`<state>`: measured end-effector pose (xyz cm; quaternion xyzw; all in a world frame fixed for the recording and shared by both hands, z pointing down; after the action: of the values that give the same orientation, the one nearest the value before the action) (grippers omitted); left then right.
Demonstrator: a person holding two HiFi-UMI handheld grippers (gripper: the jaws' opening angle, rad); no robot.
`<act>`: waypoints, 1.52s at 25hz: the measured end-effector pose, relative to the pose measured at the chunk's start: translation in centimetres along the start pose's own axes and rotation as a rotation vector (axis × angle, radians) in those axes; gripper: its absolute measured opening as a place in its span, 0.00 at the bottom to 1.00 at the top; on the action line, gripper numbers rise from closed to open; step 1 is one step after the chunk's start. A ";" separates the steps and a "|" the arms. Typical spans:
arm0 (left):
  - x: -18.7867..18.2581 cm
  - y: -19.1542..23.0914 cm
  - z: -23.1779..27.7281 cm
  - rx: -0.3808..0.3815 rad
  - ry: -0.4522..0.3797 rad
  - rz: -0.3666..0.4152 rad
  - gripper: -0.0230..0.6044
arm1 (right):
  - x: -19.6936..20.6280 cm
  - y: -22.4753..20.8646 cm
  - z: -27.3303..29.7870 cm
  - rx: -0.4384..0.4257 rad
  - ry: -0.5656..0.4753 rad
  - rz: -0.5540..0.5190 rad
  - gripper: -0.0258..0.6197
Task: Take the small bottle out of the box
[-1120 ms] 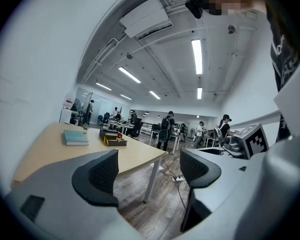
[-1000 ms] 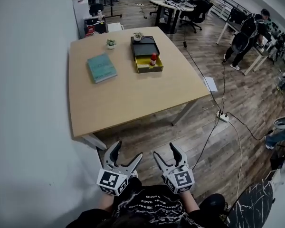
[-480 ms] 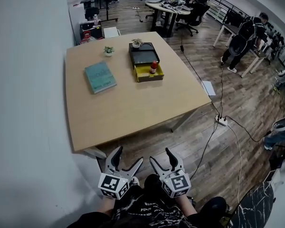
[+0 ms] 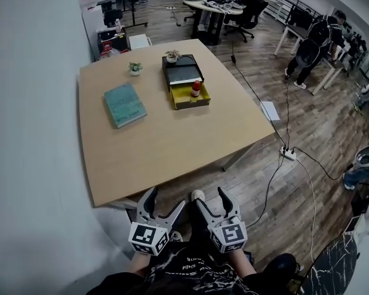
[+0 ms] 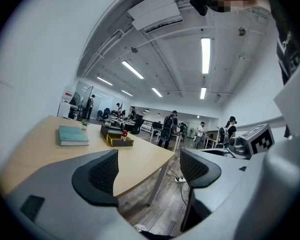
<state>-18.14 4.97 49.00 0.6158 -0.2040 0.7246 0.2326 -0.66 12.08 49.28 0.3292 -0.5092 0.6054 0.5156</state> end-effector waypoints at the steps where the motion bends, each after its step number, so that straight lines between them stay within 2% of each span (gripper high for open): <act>1: 0.0 0.4 0.9 -0.005 0.001 -0.004 0.67 | -0.2 -0.6 0.7 -0.001 -0.001 0.006 0.55; 7: -0.5 2.3 6.4 -0.031 0.015 -0.016 0.67 | -2.5 -4.2 5.8 -0.029 -0.001 0.005 0.55; 15: -2.3 6.4 14.9 -0.147 0.007 -0.027 0.67 | -7.5 -10.5 13.8 -0.072 -0.014 -0.027 0.55; 25: -3.8 8.6 25.1 -0.226 0.017 -0.020 0.67 | -12.6 -18.3 22.2 -0.153 -0.018 0.005 0.55; 31: -4.4 10.1 29.2 -0.282 0.024 -0.024 0.67 | -14.9 -21.4 26.3 -0.200 -0.012 0.014 0.55; 38: -5.3 11.3 31.7 -0.333 0.006 -0.035 0.67 | -16.7 -23.2 30.2 -0.247 -0.002 -0.005 0.55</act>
<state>1.18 -23.02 48.65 0.5699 -0.3098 0.6787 0.3443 21.95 -22.76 48.24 0.2652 -0.5794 0.5365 0.5533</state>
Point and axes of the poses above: the fingertips, and each gripper's own axes: z forward along the fingers, y to its left, x out of its underside, the point moved 7 cm from there along -z, backward along the fingers, and after that the axes turned 15 degrees about z, right-handed, at the moved point
